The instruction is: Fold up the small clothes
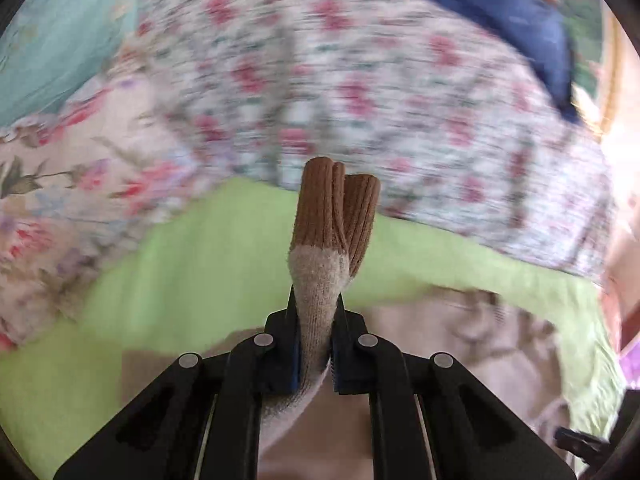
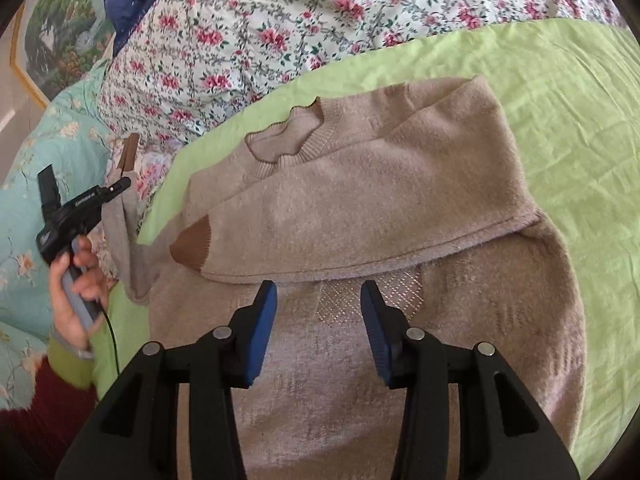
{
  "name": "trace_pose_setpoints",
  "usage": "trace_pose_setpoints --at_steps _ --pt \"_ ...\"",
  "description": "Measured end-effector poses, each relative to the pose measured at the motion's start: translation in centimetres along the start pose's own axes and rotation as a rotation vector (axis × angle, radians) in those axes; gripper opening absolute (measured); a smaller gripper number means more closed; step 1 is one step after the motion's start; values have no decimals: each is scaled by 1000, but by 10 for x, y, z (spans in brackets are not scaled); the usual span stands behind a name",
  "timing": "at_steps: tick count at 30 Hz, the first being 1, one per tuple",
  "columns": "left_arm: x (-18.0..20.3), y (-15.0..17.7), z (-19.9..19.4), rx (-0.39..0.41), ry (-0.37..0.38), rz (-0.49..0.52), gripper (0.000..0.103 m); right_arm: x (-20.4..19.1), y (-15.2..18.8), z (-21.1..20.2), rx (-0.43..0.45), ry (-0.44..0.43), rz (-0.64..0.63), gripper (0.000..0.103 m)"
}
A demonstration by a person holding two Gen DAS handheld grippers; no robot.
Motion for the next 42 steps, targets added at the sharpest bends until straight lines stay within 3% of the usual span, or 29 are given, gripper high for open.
trace_pose_setpoints --at_steps 5,11,13,16,20,25,30,36,38,40,42 --pt "105 32 9 0 102 102 10 16 -1 -10 24 0 47 45" --pt "220 87 60 -90 170 270 10 39 -8 -9 43 5 97 45" --pt "242 109 78 -131 168 330 11 44 -11 -6 41 9 108 45" --pt "259 142 100 -216 160 391 22 50 -16 -1 37 4 128 45" --pt "254 163 90 -250 178 413 58 49 -23 5 43 -4 136 45" --pt "231 166 48 -222 160 412 77 32 -40 17 50 -40 116 45" --pt "173 167 3 -195 77 344 78 16 -61 49 23 -74 113 45" --pt "66 163 -27 -177 -151 207 78 24 -82 93 -3 -90 201 45" --pt "34 164 -26 -199 -209 153 78 25 -86 105 -15 -107 227 38" --pt "12 167 -22 -218 -239 108 77 20 -89 113 -27 -129 223 9" --pt "1 169 -15 -235 -237 79 77 10 -95 105 7 -135 185 8"
Point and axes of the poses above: each gripper's, at about its wrist camera, not at the fingertips, and z roughly the way its jaws point, x to its right, y to its underside, the point moved 5 cm from there along z, roughly the way its jaws point, and after that the axes turned 5 degrees about y, right-handed, at the moved point
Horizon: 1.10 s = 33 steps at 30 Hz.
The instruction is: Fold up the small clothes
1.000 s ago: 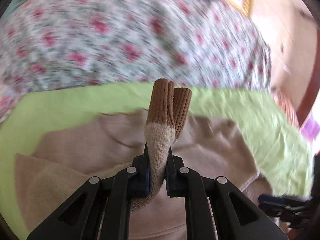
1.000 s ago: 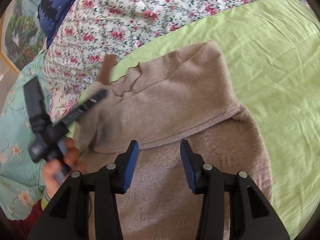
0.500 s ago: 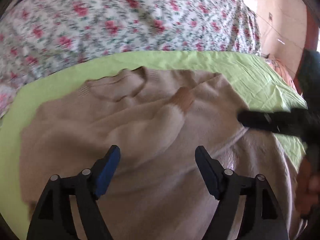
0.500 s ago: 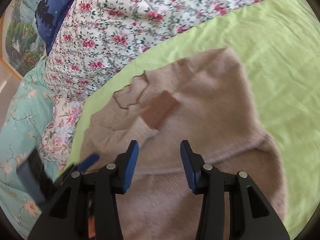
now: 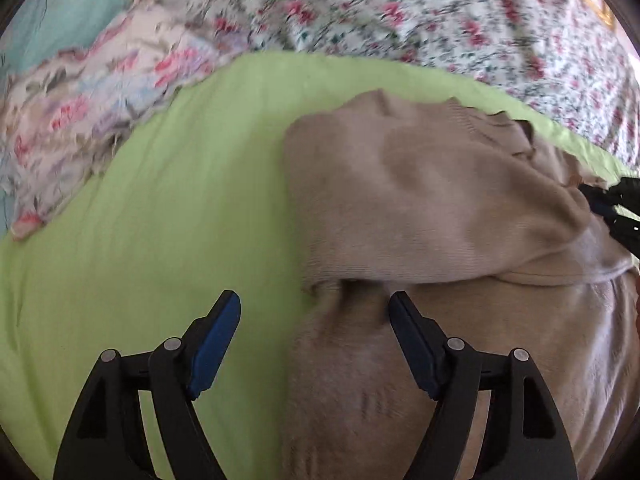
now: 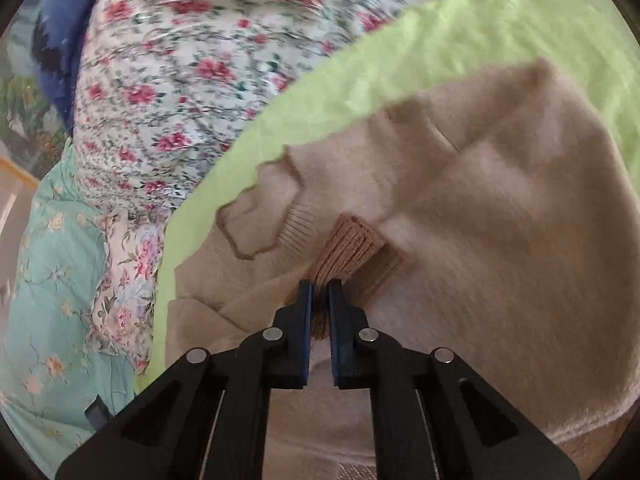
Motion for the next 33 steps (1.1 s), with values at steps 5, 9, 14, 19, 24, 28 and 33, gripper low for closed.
trace_pose_setpoints --at_steps 5,9,14,19,24,28,33 --pt "2 -8 10 -10 -8 -11 77 -16 -18 -86 249 -97 -45 8" --pt "4 -15 14 -15 -16 -41 78 12 -10 -107 260 24 -68 8" --pt "3 -17 18 -23 -22 -87 78 59 25 -78 131 113 4 8" --pt "-12 -19 16 -17 21 -198 77 54 29 -75 135 67 5 8" --pt "-50 -12 16 11 121 -433 77 20 31 -81 167 57 -91 8" --pt "-44 -11 14 18 115 -377 77 39 48 -64 93 181 -101 8" --pt "-38 -11 15 7 110 -338 78 62 66 -69 60 282 -51 8"
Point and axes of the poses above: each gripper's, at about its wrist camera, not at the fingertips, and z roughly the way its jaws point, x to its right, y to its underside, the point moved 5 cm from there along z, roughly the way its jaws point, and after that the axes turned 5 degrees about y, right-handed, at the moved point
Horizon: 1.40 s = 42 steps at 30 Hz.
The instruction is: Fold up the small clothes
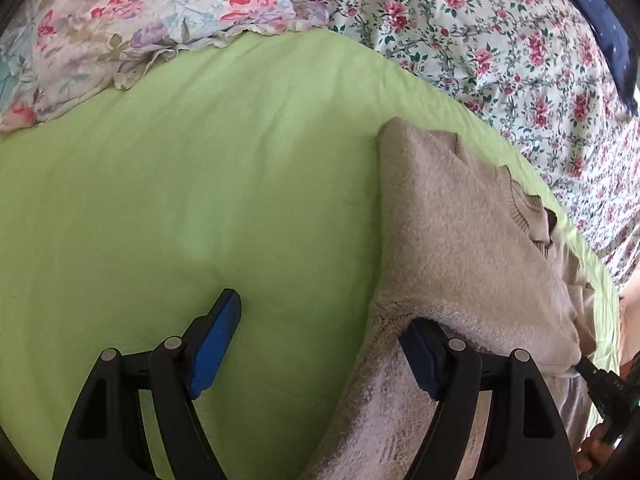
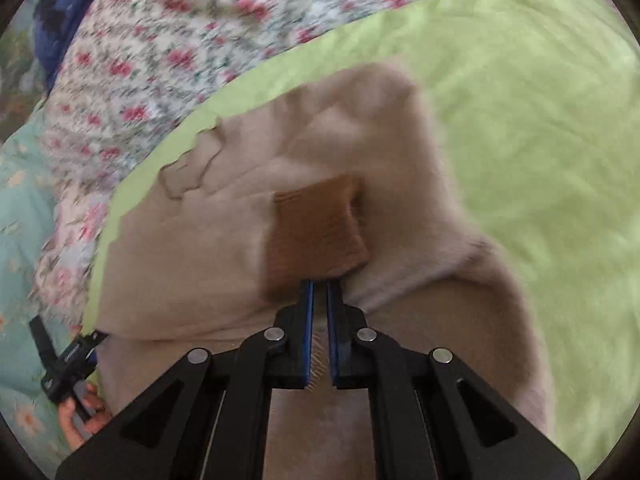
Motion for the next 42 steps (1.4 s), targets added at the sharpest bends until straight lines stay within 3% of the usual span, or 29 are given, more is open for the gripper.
trace_pose_setpoints --at_steps 3,5,8,10,12,17,20,22,31,37,42 --pt "-5 -2 1 2 -7 23 78 1 -7 -30 133 17 7 8" --pt "-5 0 1 3 -10 30 78 -12 -14 -37 166 -41 -11 8" --pt "-5 0 1 2 -23 40 77 -37 -13 -5 46 -120 -75 8" --pt "-5 -1 2 -1 -27 45 77 -39 -11 29 -50 -63 -101 8" --pt "-6 -2 3 -6 -20 43 78 -22 -15 44 -54 28 -72 8" --pt "-7 6 -9 -39 -20 103 77 18 -24 -5 55 41 74 10" --pt "-9 24 -25 -69 12 143 77 24 -12 -44 69 -25 64 22" --pt "-10 41 -42 -92 55 168 77 24 1 -69 75 -35 30 33" --pt "-10 133 -108 -219 198 274 79 31 100 -135 -15 -113 -95 35" --pt "-5 197 -142 -285 321 353 81 68 159 -177 -73 -119 -134 41" --pt "-3 238 -167 -315 462 358 82 99 210 -189 -189 -149 -140 44"
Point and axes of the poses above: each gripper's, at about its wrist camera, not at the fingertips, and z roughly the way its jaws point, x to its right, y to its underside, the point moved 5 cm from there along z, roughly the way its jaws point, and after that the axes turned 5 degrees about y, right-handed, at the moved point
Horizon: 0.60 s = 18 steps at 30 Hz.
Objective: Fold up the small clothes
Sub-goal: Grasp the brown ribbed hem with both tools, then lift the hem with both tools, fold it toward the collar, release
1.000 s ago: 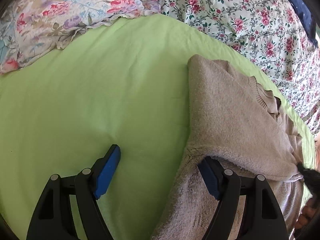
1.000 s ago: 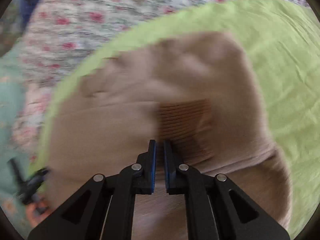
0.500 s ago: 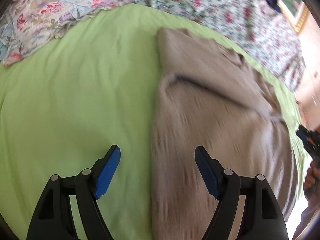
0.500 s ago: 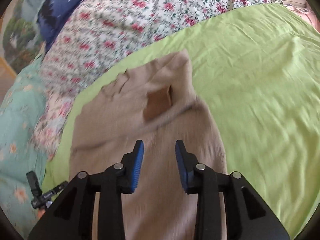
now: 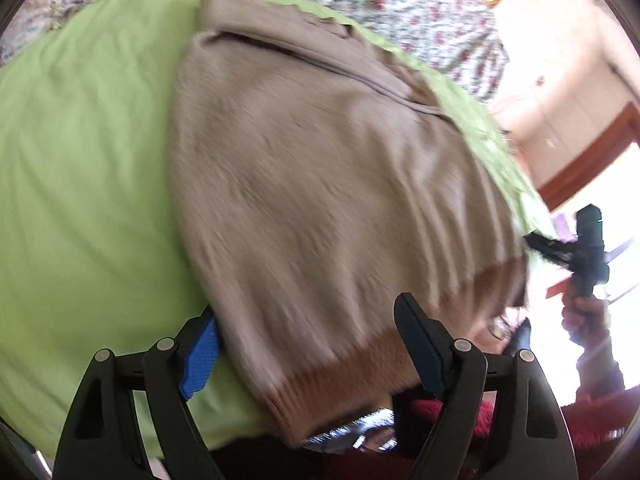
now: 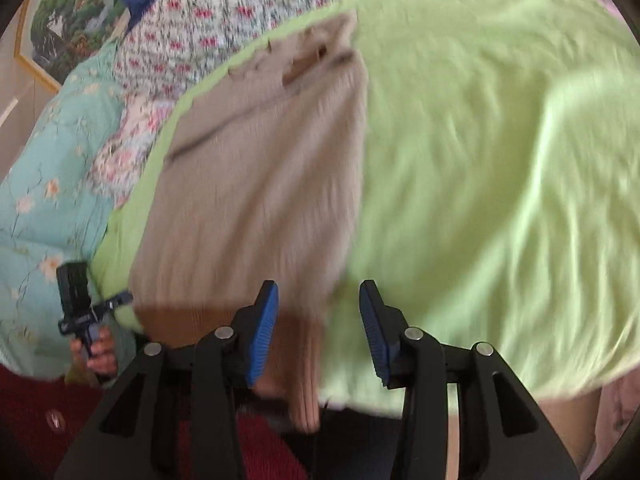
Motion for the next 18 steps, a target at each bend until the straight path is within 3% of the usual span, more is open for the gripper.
trace_pose_setpoints --at_steps 4,8,10,11,13,15,18 --pt "10 22 -1 -12 94 -3 82 -13 18 12 -24 -139 -11 44" --pt "14 21 3 -14 108 28 81 -34 18 33 -28 -180 -64 47" --pt "13 21 3 -15 111 29 76 -36 15 34 -25 -195 -61 43" --pt "12 19 4 -14 109 30 68 -36 15 33 -22 -185 -66 39" --pt "10 18 3 -13 105 37 50 -32 15 30 -20 -154 -64 11" --pt "6 20 5 -21 95 32 17 -22 20 22 -4 -165 -30 11" --pt "1 25 2 -16 101 20 12 -13 26 8 30 -186 2 10"
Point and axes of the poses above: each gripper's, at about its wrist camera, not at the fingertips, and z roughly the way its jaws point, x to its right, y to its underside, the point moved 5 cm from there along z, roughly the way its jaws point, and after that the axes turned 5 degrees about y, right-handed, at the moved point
